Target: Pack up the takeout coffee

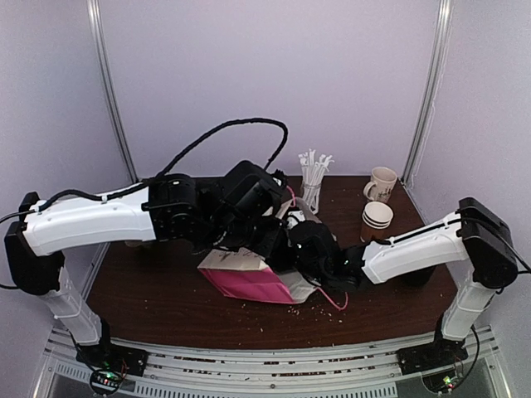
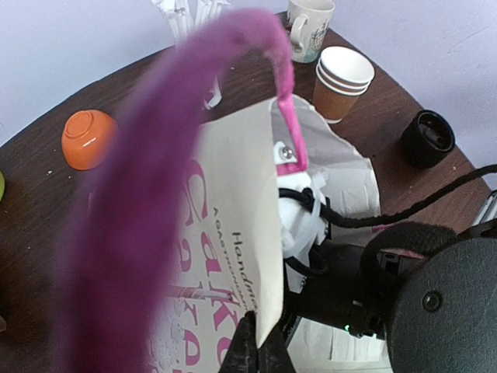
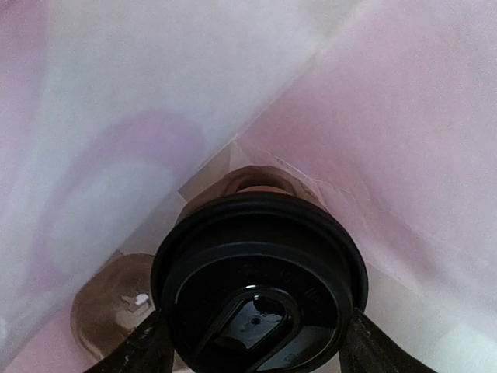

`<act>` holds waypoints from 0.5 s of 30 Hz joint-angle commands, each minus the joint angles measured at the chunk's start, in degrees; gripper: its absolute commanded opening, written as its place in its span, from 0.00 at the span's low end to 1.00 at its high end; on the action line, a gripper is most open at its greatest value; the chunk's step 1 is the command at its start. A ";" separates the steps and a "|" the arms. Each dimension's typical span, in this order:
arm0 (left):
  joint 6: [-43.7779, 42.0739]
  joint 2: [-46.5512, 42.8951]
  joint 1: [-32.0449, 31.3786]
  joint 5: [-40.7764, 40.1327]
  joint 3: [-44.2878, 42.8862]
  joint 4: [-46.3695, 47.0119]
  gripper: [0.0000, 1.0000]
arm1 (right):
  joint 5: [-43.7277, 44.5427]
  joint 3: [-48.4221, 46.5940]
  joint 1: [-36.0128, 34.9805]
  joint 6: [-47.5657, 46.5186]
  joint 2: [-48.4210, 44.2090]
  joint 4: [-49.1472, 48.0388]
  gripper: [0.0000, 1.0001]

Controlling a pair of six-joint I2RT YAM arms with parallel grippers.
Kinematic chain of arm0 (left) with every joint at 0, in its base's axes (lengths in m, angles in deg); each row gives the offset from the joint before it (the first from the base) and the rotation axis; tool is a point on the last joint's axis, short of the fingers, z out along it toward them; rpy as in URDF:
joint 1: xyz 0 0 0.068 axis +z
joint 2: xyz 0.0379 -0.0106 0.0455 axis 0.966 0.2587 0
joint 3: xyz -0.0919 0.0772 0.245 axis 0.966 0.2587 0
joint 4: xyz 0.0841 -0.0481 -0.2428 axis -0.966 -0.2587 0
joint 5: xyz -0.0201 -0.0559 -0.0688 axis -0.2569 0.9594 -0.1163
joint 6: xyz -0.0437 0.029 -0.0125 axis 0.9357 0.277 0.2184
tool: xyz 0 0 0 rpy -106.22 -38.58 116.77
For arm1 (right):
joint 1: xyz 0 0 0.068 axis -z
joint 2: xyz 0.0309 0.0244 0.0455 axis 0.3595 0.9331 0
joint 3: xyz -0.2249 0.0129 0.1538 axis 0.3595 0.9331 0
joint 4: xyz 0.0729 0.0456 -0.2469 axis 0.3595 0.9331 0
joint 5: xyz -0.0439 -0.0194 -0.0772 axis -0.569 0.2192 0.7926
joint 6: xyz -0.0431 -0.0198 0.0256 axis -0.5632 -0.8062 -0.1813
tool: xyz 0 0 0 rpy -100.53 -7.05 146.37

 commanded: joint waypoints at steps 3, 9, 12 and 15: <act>3.37 -5.25 -1.23 9.00 -1.11 12.00 0.00 | -8.14 -5.83 2.68 -5.37 -6.42 25.66 0.43; 6.99 -9.35 -1.06 11.58 4.15 22.07 0.00 | -13.75 -12.07 2.86 -8.88 -9.70 44.90 0.43; 9.24 -11.68 -0.60 13.17 8.65 28.22 0.00 | -16.83 -15.99 2.84 -10.59 -10.03 52.59 0.43; 10.97 -13.66 -0.12 13.96 13.24 32.17 0.00 | -20.14 -20.43 2.85 -12.61 -8.51 59.61 0.43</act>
